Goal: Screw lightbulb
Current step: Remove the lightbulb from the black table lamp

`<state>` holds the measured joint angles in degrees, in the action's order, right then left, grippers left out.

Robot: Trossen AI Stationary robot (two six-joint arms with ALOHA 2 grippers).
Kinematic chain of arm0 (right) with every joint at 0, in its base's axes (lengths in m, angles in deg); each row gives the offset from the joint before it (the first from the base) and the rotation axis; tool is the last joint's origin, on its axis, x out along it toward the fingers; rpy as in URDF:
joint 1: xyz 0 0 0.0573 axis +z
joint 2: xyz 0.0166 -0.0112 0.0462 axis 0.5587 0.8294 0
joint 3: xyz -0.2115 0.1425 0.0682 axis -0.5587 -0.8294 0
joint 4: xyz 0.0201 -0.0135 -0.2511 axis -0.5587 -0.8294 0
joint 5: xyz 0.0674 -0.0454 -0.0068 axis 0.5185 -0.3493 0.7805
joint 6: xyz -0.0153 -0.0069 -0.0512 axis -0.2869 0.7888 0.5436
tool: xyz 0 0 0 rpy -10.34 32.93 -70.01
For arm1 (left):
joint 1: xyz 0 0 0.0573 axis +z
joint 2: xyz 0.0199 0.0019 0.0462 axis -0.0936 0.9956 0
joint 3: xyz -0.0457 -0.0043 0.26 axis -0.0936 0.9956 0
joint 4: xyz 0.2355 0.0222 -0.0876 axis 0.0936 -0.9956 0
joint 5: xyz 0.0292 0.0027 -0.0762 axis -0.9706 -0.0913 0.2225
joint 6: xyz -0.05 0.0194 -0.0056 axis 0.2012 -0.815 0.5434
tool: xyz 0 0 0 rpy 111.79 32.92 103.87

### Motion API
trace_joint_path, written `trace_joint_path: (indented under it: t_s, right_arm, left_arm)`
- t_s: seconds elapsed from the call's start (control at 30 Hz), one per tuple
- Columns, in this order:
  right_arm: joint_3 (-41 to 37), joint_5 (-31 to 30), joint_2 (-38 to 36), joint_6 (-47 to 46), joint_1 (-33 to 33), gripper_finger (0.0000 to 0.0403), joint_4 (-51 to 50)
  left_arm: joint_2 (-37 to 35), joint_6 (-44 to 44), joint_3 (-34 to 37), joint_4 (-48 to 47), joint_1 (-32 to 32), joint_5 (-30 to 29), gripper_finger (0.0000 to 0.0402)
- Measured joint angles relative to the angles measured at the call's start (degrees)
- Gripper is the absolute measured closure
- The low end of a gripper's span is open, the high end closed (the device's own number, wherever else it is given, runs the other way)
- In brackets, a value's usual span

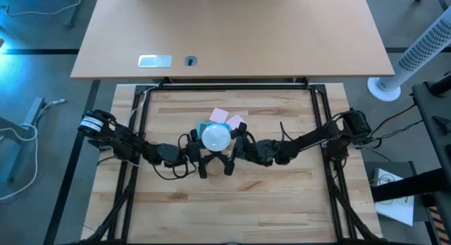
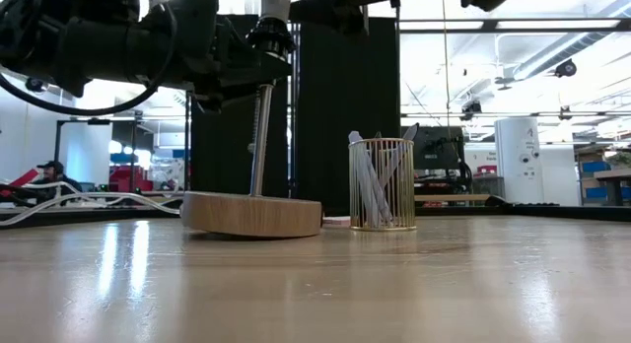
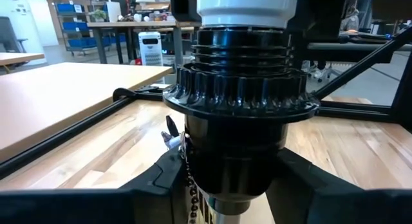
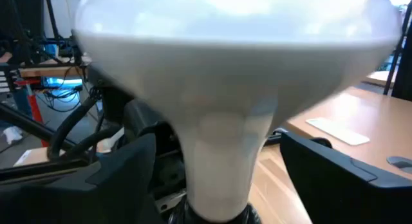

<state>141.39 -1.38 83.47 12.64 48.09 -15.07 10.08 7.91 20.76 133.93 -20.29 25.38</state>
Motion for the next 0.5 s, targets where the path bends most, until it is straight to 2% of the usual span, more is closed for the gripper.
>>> trace_joint_path:
  t_s: [0.37, 0.5]
  right_arm:
    - [0.57, 0.92, 0.02, -1.46, -0.48, 0.0231, -2.32]
    - [0.54, 2.55, -0.15, -1.36, -0.52, 0.0271, -2.92]
  left_arm:
    - [0.0, 0.22, -0.39, -0.18, 0.37, -0.17, 0.0259]
    - [-0.37, 0.31, -0.39, -0.6, 0.35, 0.59, 0.0259]
